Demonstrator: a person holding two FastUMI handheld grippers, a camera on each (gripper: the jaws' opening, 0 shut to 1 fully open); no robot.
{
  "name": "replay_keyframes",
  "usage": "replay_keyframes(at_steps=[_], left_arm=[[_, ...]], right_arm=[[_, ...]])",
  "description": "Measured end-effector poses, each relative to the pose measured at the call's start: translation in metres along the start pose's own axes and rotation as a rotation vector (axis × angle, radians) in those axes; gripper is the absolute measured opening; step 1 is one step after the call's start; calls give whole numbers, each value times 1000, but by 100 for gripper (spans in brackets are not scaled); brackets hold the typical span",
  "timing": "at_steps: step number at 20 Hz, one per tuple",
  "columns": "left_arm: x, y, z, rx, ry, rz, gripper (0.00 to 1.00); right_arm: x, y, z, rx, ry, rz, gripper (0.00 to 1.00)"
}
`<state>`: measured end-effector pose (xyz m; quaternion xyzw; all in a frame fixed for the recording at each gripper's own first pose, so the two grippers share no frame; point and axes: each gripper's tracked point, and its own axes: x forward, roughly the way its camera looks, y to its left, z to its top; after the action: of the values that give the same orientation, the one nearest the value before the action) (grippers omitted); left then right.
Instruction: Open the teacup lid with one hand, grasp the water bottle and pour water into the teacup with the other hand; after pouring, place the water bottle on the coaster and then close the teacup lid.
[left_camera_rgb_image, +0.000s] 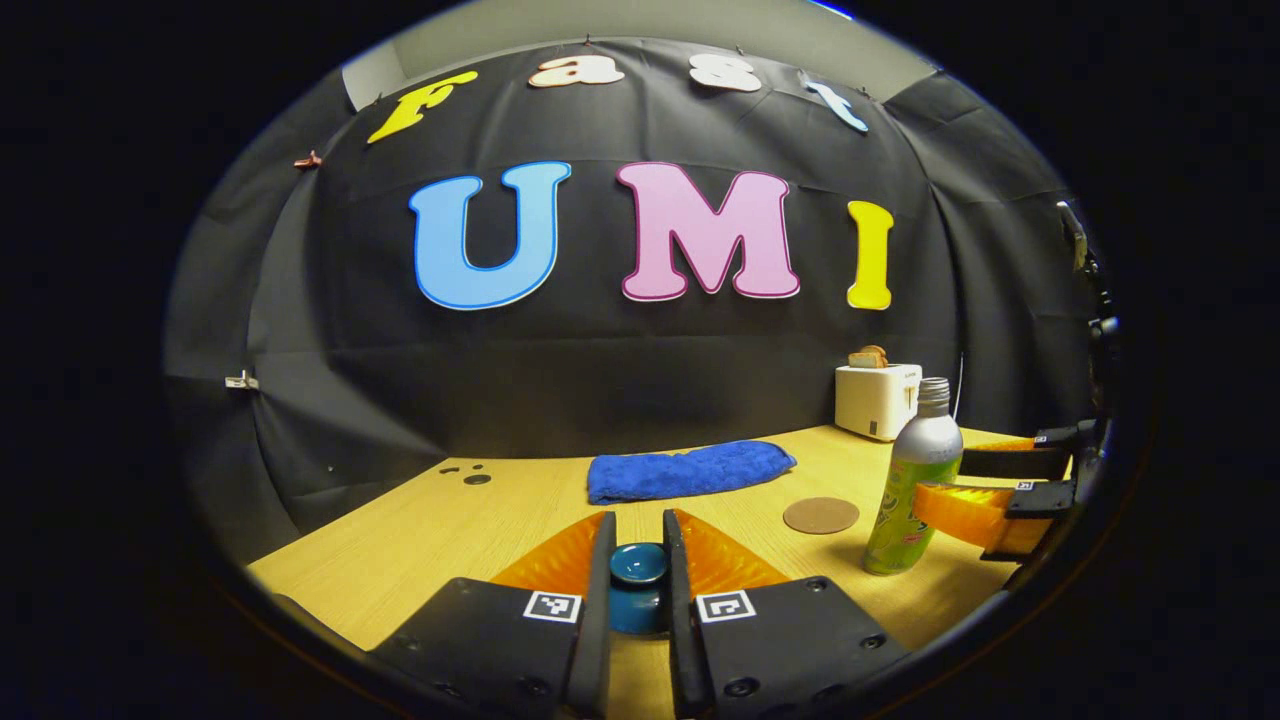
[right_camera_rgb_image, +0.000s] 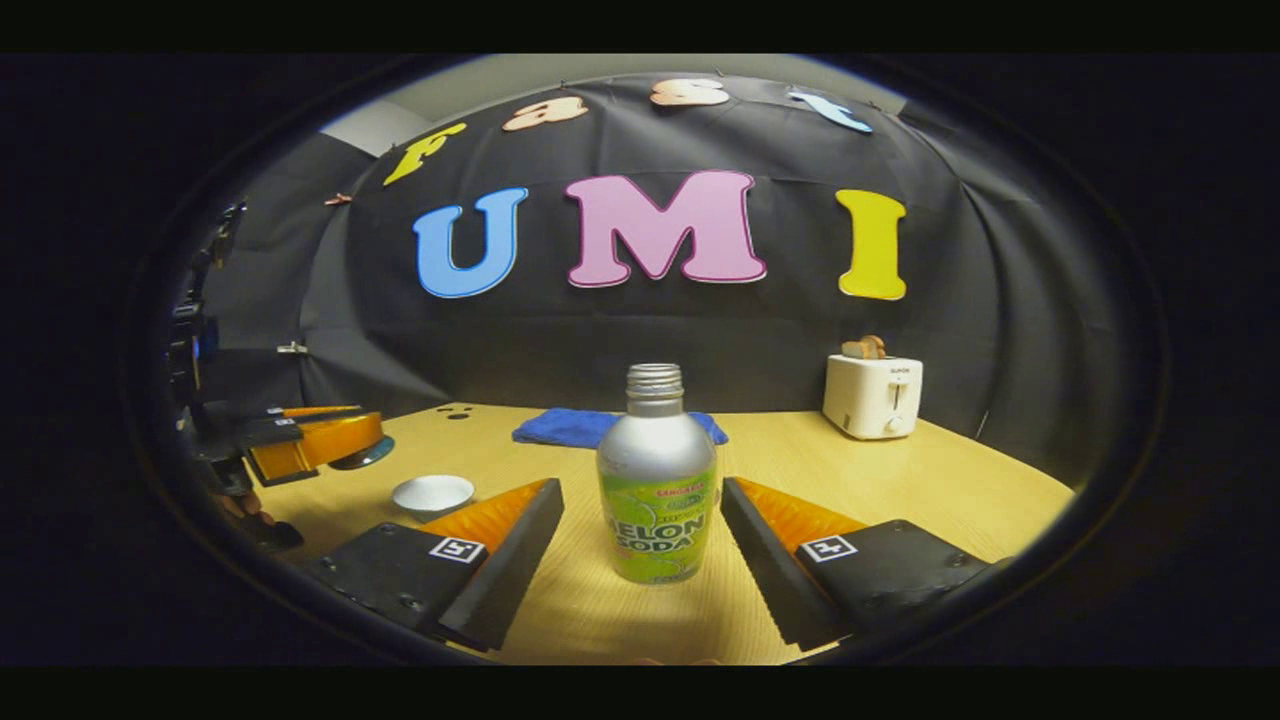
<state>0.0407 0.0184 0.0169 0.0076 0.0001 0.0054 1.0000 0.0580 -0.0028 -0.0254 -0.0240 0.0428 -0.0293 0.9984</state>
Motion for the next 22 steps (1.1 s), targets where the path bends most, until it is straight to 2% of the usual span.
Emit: replay_keyframes(at_steps=[10,18,19,22], left_arm=[[-9,15,-1,-31,-4,9,28],[-10,21,-6,-37,0,-3,28],[-11,23,-7,-35,-1,-5,28],[-12,27,-8,-32,0,-3,28]], right_arm=[[39,-11,-2,-39,19,-42,98],[51,-13,-9,-26,37,-67,98],[52,-13,-8,-27,36,-68,97],[54,-11,-9,-30,32,-73,84]])
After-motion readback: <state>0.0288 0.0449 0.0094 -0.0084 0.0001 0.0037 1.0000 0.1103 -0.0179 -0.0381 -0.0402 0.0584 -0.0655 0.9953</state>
